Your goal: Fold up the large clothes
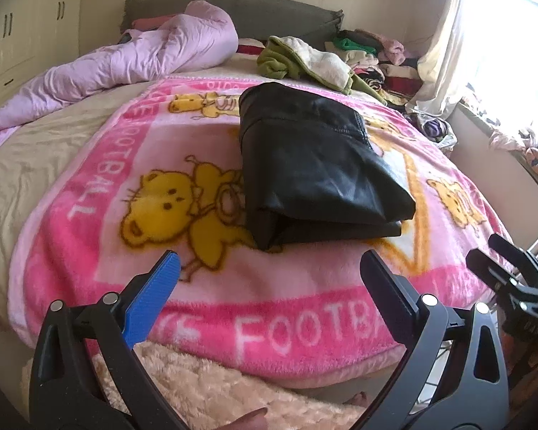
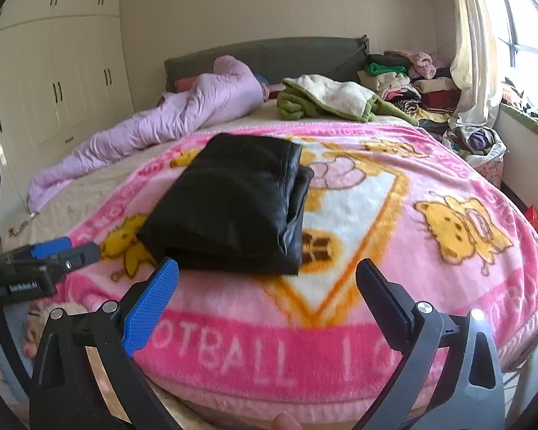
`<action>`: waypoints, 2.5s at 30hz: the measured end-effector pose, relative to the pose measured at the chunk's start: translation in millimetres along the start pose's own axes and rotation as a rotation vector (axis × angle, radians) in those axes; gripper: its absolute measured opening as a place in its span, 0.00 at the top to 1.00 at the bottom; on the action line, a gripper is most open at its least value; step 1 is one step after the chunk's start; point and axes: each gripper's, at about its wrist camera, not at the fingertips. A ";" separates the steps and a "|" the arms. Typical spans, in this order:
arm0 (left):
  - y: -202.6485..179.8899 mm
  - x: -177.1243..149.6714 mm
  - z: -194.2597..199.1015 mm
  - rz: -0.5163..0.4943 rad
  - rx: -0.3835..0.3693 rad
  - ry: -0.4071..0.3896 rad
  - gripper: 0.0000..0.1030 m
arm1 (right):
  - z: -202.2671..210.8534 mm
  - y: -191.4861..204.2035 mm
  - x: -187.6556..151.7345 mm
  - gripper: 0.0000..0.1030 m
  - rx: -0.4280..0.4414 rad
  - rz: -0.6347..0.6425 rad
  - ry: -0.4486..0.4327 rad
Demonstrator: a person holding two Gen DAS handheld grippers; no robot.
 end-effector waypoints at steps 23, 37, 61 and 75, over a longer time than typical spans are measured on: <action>4.3 -0.7 1.1 0.011 0.054 -0.005 0.09 | -6.3 -3.5 -15.1 0.04 0.028 -0.019 0.079; 3.8 -1.5 1.7 0.010 0.056 -0.003 0.09 | -7.1 -1.9 -15.2 0.04 0.031 -0.019 0.082; 2.6 -2.4 3.4 0.005 0.061 -0.005 0.09 | -7.7 -1.6 -15.4 0.04 0.028 -0.012 0.081; 1.2 -2.8 3.5 -0.001 0.066 -0.005 0.09 | -7.4 -1.5 -16.0 0.04 0.028 -0.012 0.082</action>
Point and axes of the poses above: each gripper's, at about its wrist camera, not at the fingertips, and z roughly against the way its jaws point, y to its left, x to its top, and after that the axes turned 8 degrees about -x, right-handed
